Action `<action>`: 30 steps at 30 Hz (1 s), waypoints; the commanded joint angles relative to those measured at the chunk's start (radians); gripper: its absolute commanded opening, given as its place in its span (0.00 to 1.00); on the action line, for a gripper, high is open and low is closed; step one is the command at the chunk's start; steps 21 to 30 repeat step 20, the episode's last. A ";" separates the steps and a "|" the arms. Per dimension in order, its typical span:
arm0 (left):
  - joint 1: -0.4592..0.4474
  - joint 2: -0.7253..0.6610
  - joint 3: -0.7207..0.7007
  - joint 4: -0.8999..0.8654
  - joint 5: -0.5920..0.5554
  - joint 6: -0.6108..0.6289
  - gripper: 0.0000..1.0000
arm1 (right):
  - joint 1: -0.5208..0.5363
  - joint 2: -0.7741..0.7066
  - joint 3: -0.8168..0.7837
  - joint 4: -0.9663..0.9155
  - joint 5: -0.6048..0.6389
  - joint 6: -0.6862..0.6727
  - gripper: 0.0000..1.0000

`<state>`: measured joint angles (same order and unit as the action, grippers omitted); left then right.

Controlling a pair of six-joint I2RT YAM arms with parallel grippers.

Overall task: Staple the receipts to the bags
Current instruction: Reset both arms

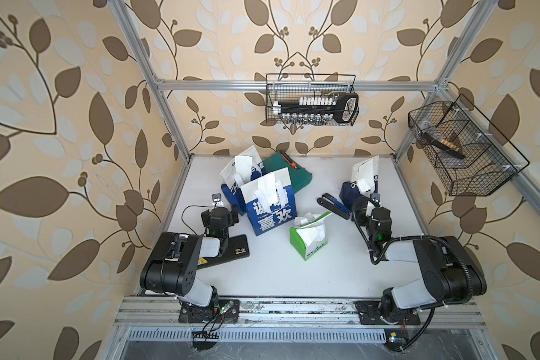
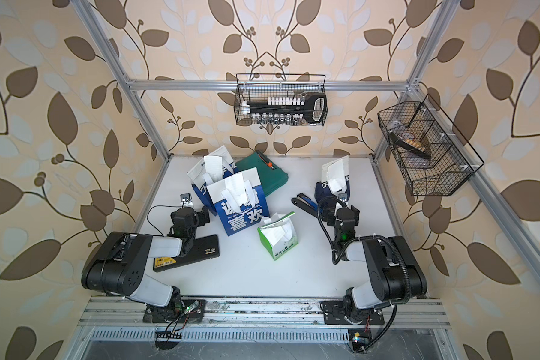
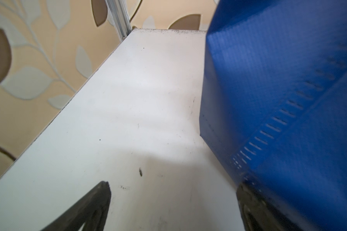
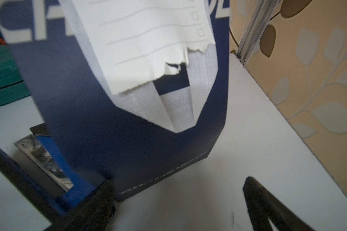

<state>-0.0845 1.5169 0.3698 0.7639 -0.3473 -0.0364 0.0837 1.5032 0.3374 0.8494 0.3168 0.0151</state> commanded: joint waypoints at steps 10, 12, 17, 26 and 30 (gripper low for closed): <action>-0.017 -0.014 -0.005 0.034 -0.014 -0.008 0.99 | -0.003 0.006 0.014 0.017 -0.010 0.013 1.00; -0.017 -0.008 0.001 0.025 -0.014 -0.008 0.99 | -0.004 0.006 0.014 0.016 -0.010 0.013 1.00; -0.016 -0.003 0.006 0.021 -0.010 -0.008 0.99 | -0.004 0.006 0.015 0.017 -0.010 0.013 1.00; -0.016 -0.011 0.000 0.026 -0.010 -0.008 0.99 | -0.004 0.006 0.014 0.018 -0.011 0.013 1.00; -0.016 -0.011 0.000 0.026 -0.010 -0.008 0.99 | -0.004 0.006 0.014 0.018 -0.011 0.013 1.00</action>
